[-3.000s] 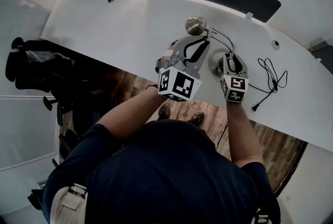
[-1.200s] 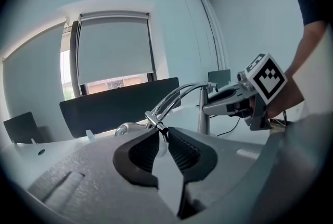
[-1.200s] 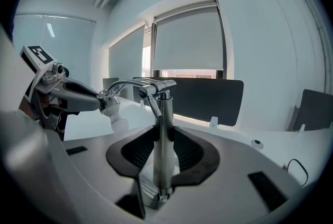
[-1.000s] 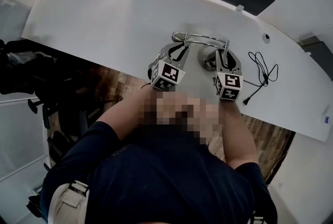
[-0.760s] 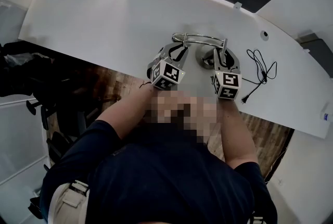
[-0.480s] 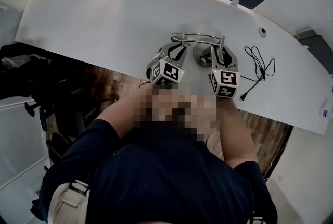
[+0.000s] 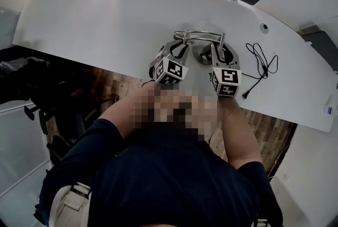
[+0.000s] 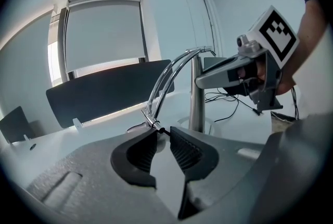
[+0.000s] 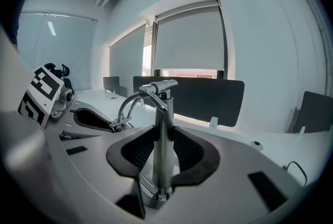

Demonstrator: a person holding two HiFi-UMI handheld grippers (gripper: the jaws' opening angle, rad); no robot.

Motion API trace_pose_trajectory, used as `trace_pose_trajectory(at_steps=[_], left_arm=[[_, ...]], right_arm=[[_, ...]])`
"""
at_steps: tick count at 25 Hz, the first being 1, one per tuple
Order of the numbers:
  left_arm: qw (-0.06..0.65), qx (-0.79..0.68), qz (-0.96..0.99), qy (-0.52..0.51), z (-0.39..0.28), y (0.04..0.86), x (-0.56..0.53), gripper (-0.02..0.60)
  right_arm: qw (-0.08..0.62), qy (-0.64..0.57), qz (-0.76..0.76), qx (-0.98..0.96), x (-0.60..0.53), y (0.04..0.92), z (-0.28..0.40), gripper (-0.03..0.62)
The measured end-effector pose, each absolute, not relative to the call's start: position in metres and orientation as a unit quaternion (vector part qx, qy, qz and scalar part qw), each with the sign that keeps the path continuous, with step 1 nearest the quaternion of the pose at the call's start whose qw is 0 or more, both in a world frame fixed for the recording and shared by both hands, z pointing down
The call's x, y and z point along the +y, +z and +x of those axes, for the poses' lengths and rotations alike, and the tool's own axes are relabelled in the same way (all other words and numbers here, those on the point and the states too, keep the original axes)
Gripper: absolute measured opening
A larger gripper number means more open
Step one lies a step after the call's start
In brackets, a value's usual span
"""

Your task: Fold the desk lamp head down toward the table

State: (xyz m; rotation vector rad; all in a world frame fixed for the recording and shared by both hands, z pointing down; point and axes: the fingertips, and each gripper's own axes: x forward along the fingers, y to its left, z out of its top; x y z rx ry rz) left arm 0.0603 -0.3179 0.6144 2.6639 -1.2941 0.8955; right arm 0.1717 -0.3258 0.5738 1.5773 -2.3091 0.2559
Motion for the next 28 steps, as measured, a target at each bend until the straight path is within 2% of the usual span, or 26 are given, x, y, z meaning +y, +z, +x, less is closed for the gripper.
trace_pose_trajectory(at_steps=[28], left_arm=[[0.039, -0.400, 0.865, 0.299, 0.066, 0.622, -0.310, 0.078]], right_arm=[[0.181, 0.085, 0.578, -0.791, -0.321, 0.571, 0.175, 0.126]])
